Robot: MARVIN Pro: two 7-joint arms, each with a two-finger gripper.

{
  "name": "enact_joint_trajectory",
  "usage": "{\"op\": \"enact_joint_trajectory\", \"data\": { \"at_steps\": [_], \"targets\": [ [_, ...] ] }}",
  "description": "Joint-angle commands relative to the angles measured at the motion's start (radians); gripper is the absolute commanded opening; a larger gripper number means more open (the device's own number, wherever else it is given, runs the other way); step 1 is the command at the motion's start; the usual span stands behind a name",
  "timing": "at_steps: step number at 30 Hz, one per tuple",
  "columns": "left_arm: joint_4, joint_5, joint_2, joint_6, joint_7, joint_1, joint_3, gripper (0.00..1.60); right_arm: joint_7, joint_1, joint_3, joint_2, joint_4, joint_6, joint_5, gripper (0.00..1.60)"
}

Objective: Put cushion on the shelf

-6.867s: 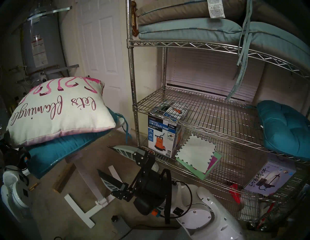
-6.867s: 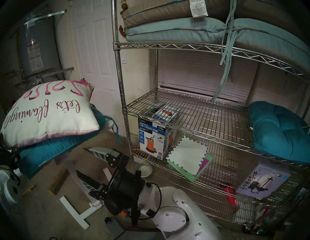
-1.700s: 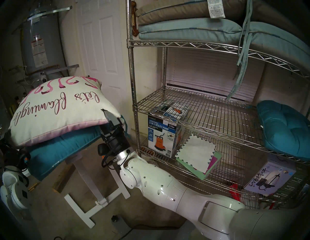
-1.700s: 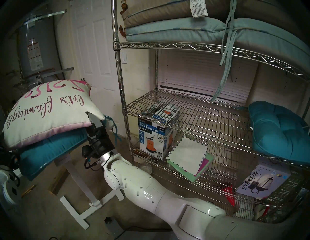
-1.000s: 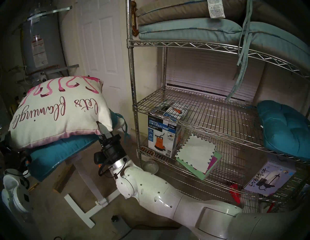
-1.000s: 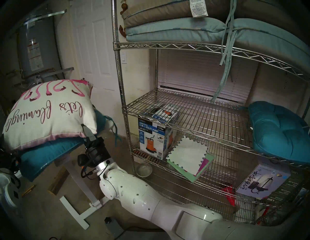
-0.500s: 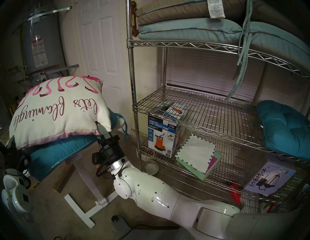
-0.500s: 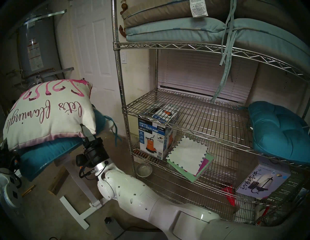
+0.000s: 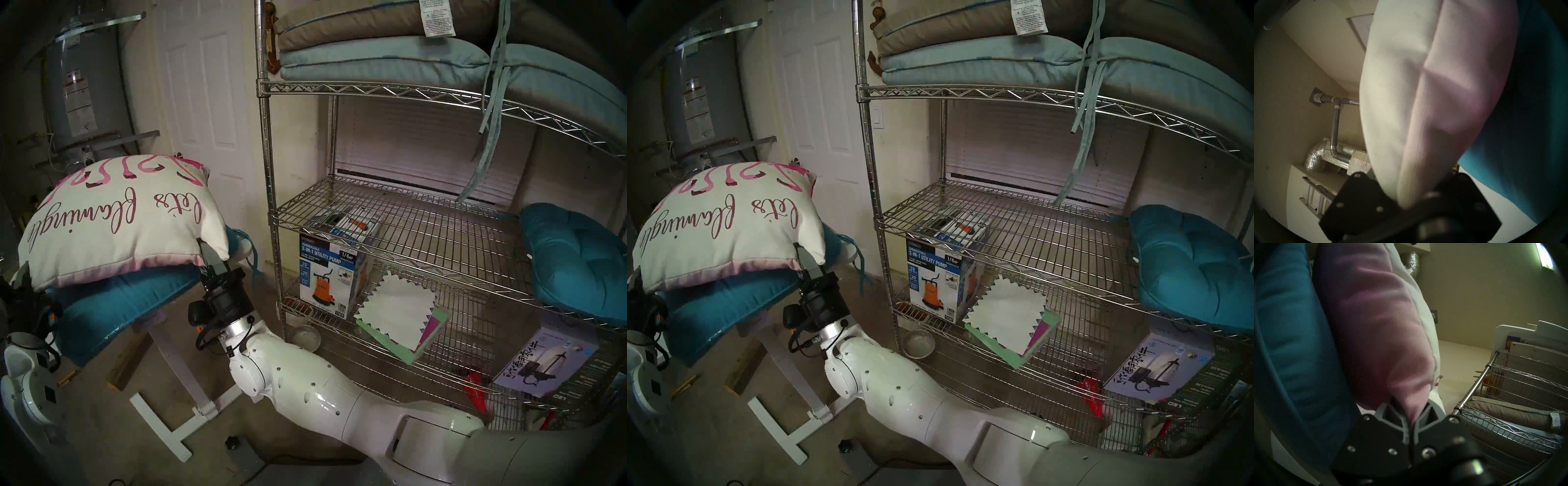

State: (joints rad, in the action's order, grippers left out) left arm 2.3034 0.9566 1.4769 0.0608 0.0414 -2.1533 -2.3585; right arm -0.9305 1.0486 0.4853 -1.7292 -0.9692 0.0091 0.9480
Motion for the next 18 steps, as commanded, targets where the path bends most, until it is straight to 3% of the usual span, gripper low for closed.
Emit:
{"op": "enact_joint_trajectory", "data": {
  "at_steps": [1, 10, 18],
  "targets": [
    [0.026, 0.022, -0.05, -0.005, -0.008, 0.042, 0.02, 0.0, -0.035, -0.018, 0.019, -0.021, -0.029, 0.012, 0.002, 0.0],
    [0.013, 0.037, -0.079, 0.013, 0.016, 0.101, 0.05, 0.0, -0.068, -0.012, 0.056, -0.01, -0.038, 0.039, 0.004, 0.0],
    [0.059, 0.029, -0.094, 0.018, 0.064, 0.151, 0.121, 0.0, -0.108, 0.022, 0.101, -0.001, -0.067, 0.048, -0.024, 0.0]
  ]
}}
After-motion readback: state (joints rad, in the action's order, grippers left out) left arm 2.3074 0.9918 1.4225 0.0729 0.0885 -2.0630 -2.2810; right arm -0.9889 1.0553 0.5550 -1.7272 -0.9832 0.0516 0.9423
